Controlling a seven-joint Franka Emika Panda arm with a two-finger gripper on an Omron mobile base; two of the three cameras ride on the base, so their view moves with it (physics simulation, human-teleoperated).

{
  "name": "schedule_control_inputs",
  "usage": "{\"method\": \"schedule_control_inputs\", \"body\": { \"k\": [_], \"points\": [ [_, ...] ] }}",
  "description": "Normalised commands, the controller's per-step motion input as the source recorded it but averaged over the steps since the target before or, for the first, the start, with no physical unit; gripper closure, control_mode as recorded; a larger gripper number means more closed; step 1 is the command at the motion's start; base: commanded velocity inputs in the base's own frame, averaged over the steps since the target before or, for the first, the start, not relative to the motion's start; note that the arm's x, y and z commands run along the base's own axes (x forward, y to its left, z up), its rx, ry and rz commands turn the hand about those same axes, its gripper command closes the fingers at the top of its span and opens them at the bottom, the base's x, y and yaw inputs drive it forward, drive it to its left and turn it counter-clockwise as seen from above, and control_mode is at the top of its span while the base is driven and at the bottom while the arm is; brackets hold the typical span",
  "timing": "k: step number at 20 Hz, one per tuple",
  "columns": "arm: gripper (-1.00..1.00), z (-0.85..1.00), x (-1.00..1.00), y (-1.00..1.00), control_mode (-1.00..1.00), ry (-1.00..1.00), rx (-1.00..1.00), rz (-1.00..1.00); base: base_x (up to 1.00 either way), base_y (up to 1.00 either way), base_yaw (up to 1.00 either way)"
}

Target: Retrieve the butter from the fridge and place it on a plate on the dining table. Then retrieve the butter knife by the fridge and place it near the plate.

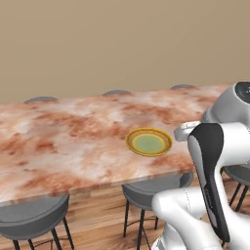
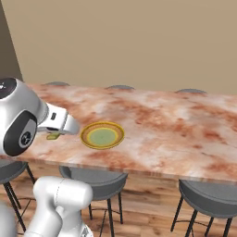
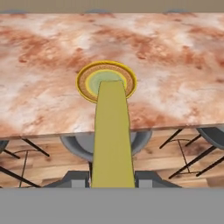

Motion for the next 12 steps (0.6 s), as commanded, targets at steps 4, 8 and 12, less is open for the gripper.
{"method": "schedule_control_inputs", "body": {
  "k": [4,8,12],
  "points": [
    [1.0,-0.08,0.51,-0.16,-1.0,0.0,0.0,0.06,0.0,0.0,0.0],
    [1.0,-0.27,0.7,-0.24,-1.0,0.0,0.0,0.07,0.0,0.0,0.0],
    [1.0,-0.49,0.71,-0.24,-1.0,0.0,0.0,0.08,0.0,0.0,0.0]
  ]
}}
